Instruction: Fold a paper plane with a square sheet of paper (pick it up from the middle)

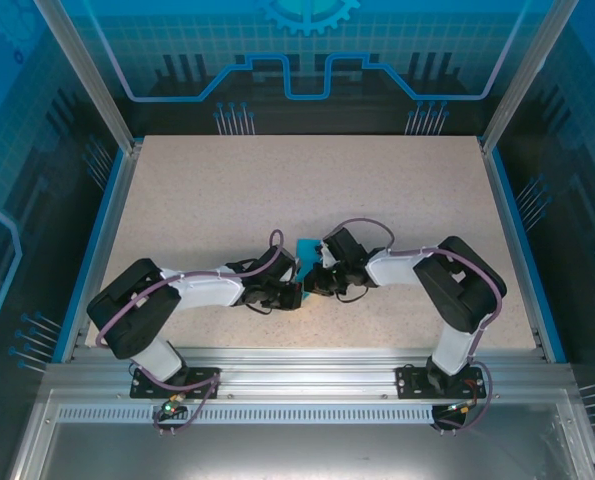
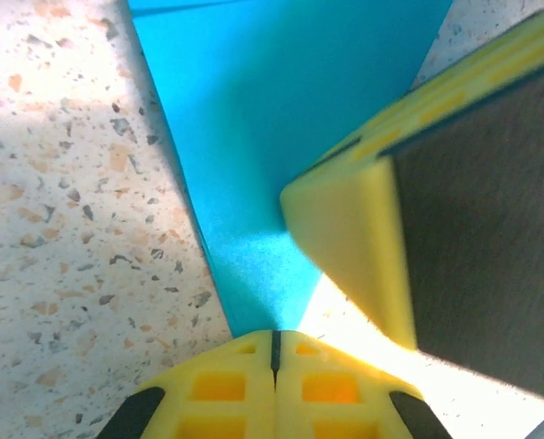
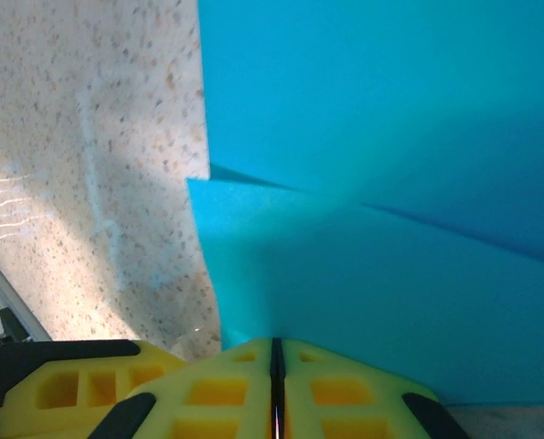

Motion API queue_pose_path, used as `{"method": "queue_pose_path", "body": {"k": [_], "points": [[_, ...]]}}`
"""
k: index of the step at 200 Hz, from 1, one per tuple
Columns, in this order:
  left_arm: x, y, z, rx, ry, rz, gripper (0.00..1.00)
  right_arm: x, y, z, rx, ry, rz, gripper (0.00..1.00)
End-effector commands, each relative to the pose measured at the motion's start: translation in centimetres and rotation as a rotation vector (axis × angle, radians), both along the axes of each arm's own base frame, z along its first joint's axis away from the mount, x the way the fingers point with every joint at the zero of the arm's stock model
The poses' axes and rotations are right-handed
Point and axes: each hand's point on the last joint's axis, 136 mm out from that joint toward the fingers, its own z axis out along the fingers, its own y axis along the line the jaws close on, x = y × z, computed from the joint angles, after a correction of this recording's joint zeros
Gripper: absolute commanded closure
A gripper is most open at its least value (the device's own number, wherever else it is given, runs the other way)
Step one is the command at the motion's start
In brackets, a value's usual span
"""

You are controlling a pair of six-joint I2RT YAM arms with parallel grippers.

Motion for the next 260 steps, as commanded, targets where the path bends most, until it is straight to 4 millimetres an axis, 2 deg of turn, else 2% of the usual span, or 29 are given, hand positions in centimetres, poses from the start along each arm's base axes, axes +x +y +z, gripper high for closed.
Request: {"method": "queue_pose_path", "body": {"k": [1,29,56,76,99,123,149,176,209,243,260], "points": [[-3.5,4.4,-4.7,0.211,0.134,0.008,0.97,2.5,-3.3,0.2,-0.095,-0.038,-0.068,0.9],[-3.6,4.4,-4.9,0.211,0.135,0.007,0.97,4.8,-5.3,0.3,-0.076,-0.048,-0.125,0.89],[-3.5,4.3,-4.7,0.207,0.133,0.006,0.97,6.0,-6.7,0.1,-0.06,-0.037,-0.15,0.89],[-3.1,3.8,-4.0,0.19,0.123,0.004,0.96,6.7,-7.0,1.3,-0.018,-0.055,-0.151,0.88],[-2.3,3.0,-2.0,0.151,0.085,0.003,0.93,6.6,-7.2,3.2,-0.01,-0.09,-0.13,0.83],[-1.1,1.7,1.5,0.091,0.024,-0.004,0.85,6.1,-7.4,4.9,-0.009,-0.121,-0.116,0.78],[0.2,1.1,5.1,0.047,-0.062,-0.006,0.78,5.2,-7.8,5.4,-0.006,-0.129,-0.113,0.7],[1.8,0.6,6.9,0.014,-0.1,0.004,0.78,4.4,-7.6,5.3,0.01,-0.115,-0.101,0.6],[3.4,-0.2,6.7,0.018,-0.103,-0.005,0.81,3.6,-6.7,5.0,0.02,-0.099,-0.073,0.53],[4.7,0.0,5.0,0.07,-0.083,0.007,0.86,3.2,-5.7,4.1,0.02,-0.073,-0.048,0.52],[5.2,0.7,3.9,0.105,-0.076,0.03,0.87,3.1,-5.2,3.6,0.018,-0.06,-0.041,0.51]]}}
